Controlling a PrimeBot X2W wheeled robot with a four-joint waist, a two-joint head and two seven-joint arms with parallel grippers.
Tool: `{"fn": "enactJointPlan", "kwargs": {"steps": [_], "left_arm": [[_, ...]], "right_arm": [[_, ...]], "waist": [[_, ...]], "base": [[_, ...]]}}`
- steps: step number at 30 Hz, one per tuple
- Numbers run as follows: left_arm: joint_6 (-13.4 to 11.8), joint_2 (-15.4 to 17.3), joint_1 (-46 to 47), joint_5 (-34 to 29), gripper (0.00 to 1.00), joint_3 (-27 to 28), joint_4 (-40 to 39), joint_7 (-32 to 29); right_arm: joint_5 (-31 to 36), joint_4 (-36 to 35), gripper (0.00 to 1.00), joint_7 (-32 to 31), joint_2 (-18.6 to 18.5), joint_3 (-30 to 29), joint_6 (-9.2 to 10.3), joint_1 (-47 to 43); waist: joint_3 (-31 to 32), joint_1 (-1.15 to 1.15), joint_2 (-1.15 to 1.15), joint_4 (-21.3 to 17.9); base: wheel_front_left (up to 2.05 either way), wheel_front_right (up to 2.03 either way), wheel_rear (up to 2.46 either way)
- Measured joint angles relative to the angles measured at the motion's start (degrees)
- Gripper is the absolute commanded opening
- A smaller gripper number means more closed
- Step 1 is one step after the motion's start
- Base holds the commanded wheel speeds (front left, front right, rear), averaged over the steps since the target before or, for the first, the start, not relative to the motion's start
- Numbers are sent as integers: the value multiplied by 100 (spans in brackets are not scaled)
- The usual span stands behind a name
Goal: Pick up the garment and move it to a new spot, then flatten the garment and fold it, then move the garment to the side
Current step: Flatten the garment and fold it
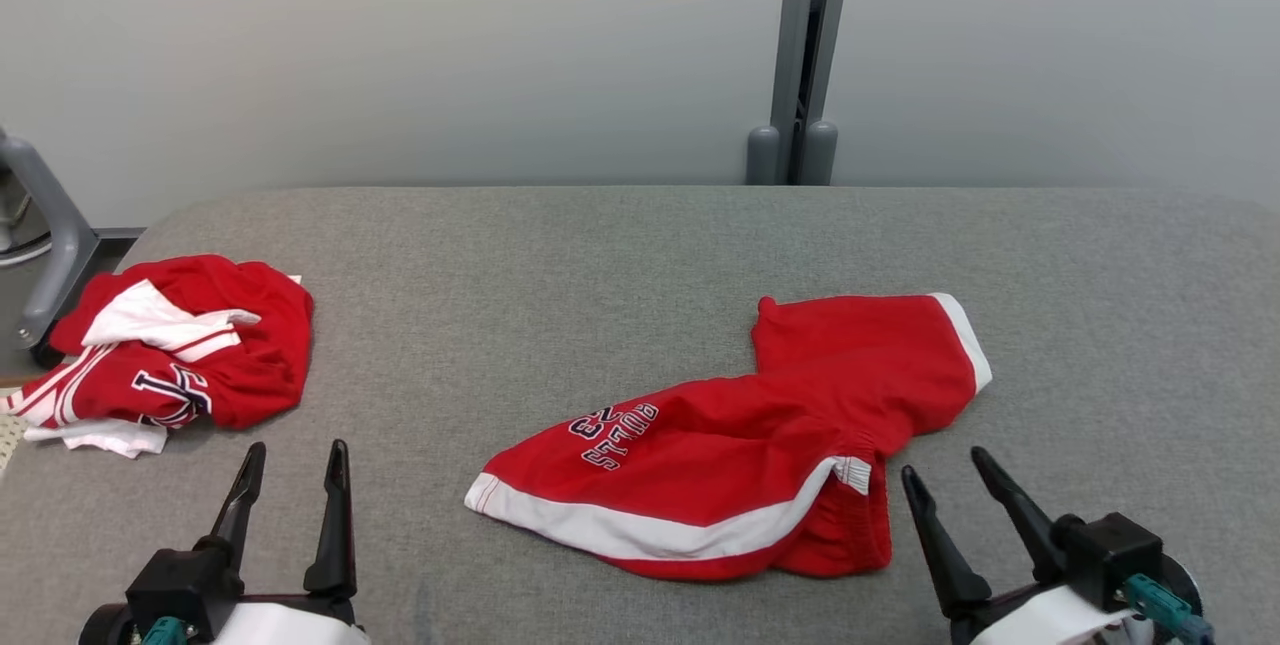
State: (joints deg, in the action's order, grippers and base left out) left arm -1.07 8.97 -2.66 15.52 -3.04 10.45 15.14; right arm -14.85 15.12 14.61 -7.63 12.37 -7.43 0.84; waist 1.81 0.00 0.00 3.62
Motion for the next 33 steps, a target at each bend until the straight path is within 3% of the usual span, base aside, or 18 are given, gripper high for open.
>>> {"fn": "enactJointPlan", "kwargs": {"steps": [13,15,22,27,33], "left_arm": [[141,-259,181,-133,100,-191,179,0],[151,-270,189,-141,100,-191,204,0],[156,-270,192,-158,100,-135,248,0],[158,-279,132,-146,100,-89,286,0],[211,-354,61,-124,100,-66,368,0]], "right_arm": [[-568,1569,100,-34,-159,1081,-1,894],[-668,1836,0,-16,-160,1206,-1,1010],[-953,2245,0,25,-213,1458,-1,1302],[-947,1744,0,32,-466,1534,-1,1068],[-943,958,0,37,-1028,1712,-1,357]], "waist": [[-54,0,0,542],[-69,0,0,614],[-87,0,0,641],[-39,0,0,431],[3,0,0,60]], "base": [[0,0,0],[0,0,0],[0,0,0],[0,0,0],[0,0,0]]}}
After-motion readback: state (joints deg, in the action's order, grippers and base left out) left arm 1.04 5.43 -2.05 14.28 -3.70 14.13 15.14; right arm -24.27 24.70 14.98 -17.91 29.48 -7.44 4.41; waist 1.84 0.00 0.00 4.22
